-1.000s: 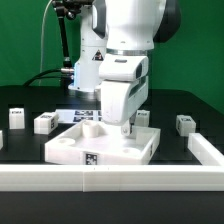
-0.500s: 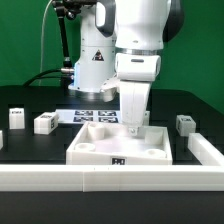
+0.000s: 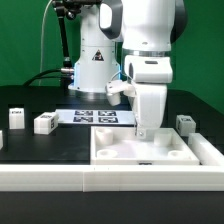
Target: Assemble one leg
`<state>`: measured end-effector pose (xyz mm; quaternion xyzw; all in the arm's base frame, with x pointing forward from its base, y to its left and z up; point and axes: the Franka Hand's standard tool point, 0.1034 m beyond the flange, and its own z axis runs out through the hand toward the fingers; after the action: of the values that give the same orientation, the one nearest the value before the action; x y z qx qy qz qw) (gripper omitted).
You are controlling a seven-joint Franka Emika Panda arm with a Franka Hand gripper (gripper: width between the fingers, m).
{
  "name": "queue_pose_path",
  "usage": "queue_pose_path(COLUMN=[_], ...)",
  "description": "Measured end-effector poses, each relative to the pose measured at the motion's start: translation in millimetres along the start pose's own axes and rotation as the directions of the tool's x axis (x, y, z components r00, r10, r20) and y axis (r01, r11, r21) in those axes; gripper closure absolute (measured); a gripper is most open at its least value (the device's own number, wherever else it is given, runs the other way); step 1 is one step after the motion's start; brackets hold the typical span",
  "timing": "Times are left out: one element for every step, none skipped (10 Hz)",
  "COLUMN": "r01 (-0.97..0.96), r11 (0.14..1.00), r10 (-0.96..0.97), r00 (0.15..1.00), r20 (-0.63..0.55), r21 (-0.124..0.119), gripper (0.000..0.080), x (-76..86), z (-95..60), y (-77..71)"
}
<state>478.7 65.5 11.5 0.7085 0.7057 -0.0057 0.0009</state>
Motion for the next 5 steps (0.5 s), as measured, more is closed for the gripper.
queue_pose_path(r01=[0.012,0.008,-0.011,-0.014,-0.014], r11=[1.000,1.000,1.000,1.000,1.000], r10=[-0.012,-0.008,0.011,0.014,0.014], r00=[1.000,1.000,1.000,1.000,1.000], r20=[-0.002,-0.006,-0.001,-0.001,-0.001], r21=[-0.005,-0.011,-0.002,-0.001,-0.001], gripper=[0.0740,0.0740,0.0740,0.0740,0.0740], x=[7.2,13.1,17.2,16.9,16.8], z=[0.0,-0.1,-0.3,-0.4,-0.2], y=[4.7,9.8,12.3,12.3,12.2])
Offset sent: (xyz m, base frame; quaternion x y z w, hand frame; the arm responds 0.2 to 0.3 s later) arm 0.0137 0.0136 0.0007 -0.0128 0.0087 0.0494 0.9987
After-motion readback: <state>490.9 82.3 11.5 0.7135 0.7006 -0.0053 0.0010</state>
